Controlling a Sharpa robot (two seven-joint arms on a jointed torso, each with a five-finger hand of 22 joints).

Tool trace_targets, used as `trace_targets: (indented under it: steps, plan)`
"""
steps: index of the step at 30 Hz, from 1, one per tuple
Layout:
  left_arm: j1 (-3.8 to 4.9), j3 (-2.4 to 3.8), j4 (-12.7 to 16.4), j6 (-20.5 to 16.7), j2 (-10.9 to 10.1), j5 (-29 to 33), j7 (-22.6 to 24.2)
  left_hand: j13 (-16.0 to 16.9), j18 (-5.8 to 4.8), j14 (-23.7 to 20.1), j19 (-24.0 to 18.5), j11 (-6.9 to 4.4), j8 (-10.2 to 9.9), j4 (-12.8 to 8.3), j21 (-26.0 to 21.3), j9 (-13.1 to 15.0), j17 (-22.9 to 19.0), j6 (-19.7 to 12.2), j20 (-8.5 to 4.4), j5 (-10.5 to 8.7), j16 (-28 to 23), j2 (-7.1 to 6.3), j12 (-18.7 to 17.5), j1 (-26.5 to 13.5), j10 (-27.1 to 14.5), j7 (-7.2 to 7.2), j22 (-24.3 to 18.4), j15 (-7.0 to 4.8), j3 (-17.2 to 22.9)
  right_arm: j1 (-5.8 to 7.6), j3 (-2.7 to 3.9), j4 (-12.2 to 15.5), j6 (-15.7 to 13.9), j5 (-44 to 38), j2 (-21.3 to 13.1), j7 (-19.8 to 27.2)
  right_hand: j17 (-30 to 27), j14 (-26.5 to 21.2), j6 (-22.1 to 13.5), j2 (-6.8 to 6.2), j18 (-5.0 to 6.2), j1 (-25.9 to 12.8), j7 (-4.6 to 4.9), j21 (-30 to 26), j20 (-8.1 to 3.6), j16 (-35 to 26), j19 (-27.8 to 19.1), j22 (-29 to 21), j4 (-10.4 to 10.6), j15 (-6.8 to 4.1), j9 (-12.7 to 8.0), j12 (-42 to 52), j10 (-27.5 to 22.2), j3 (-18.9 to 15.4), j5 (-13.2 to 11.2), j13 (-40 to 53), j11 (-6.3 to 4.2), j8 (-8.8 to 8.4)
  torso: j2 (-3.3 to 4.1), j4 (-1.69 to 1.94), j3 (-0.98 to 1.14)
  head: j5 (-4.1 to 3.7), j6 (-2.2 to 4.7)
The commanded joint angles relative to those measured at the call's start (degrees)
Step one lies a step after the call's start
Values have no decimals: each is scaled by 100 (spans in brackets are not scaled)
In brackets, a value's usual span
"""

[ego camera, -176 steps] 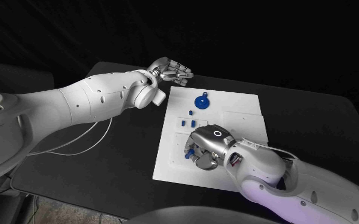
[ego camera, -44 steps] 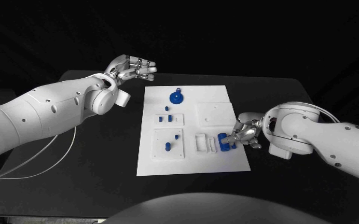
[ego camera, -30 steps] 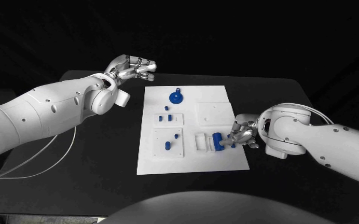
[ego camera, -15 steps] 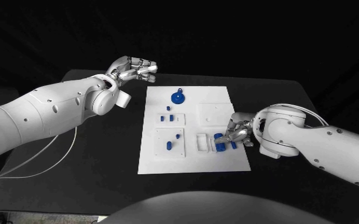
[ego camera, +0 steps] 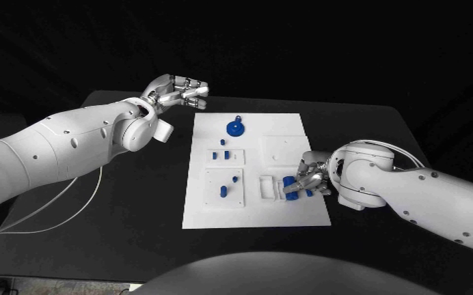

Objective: Assemble the parts on the task board

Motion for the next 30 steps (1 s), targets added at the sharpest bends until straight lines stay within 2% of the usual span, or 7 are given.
trace_targets:
  steps: [1, 13, 21, 22, 24, 27, 30]
  plan:
    - [-10, 5, 21, 105, 3, 45, 6, 6, -3, -33, -3, 2, -35, 23, -21, -6, 6, -24, 38, -15, -9, -60, 0, -13, -54, 4, -8, -6, 3, -11, -46, -33, 80, -247, 43, -298, 7, 0, 23, 2, -102, 110, 2, -36, -5, -22, 292, 305, -106, 22, -22, -24, -18, -14, -30, -4, -5, -41, 8, 3, -2, -4, 5]
    - [-10, 5, 30, 107, -4, 45, -10, 6, -3, -40, -6, 5, -39, 60, -28, -9, 6, -65, 41, -14, -10, -69, 0, -11, -61, 9, -8, -4, 13, -12, -119, -146, 78, -389, 133, -290, 46, 11, 55, 142, -114, 307, -8, -45, -8, -36, 296, 329, -585, 17, -45, -35, -13, 68, -29, -1, -15, -41, 21, 18, -10, -42, 12]
    - [-10, 5, 30, 113, -12, 45, -21, 6, -2, -48, -8, 9, -38, 83, -34, -9, 6, -93, 43, -13, -11, -65, -1, -17, -75, 14, -7, -1, 19, -13, -135, -173, -163, -409, 110, -290, 29, 15, 189, 547, -119, 474, -58, -25, -16, -35, 298, 353, -1263, -3, -62, 5, -29, 557, 200, -18, -55, -48, 24, 15, -12, -31, 19]
    - [-10, 5, 29, 119, -12, 45, -21, 6, -2, -52, -9, 9, -40, 89, -35, -10, 5, -102, 44, -14, -12, -66, 0, -25, -76, 15, -7, 0, 16, -13, -136, -178, -227, -354, 104, -286, 29, 15, 196, 571, -121, 495, -62, -12, -19, -34, 300, 357, -1315, -7, -65, 2, -37, 619, 321, -21, -58, -47, 24, 15, -12, -38, 20]
    - [-10, 5, 27, 130, -9, 45, -21, 6, -1, -52, -11, 11, -43, 94, -37, -12, 6, -131, 44, -14, -11, -66, -1, -28, -80, 18, -8, 1, 16, -13, -137, -197, -357, -176, 90, -275, 35, 13, 211, 576, -126, 535, -83, 7, -36, -26, 302, 366, -1493, -13, -72, 0, -62, 809, 1189, -21, -54, -44, 27, 17, -13, -47, 31]
    - [-10, 4, 24, 144, -8, 45, -27, 6, -2, -55, -13, 13, -42, 100, -39, -12, 6, -147, 46, -15, -11, -67, 0, -34, -85, 21, -8, 3, 15, -13, -137, -222, -540, 163, 64, -257, 46, 11, 231, 545, -124, 367, -35, 41, -39, -7, 302, 384, -1665, -22, -33, 48, -52, 1014, 1986, 0, -72, -40, 29, 20, -12, -39, 33]
    - [-10, 4, 19, 150, -9, 45, -30, 6, -2, -62, -17, 14, -40, 109, -43, -11, 6, -142, 48, -15, -12, -68, 0, -39, -92, 20, -8, 4, 17, -12, -137, -227, -654, 464, 36, -251, 52, 8, 249, 528, -124, 182, -43, 74, -43, 9, 300, 399, -1810, -27, 57, 62, -37, 1140, 2350, -4, -83, -39, 30, 22, -11, -32, 42]
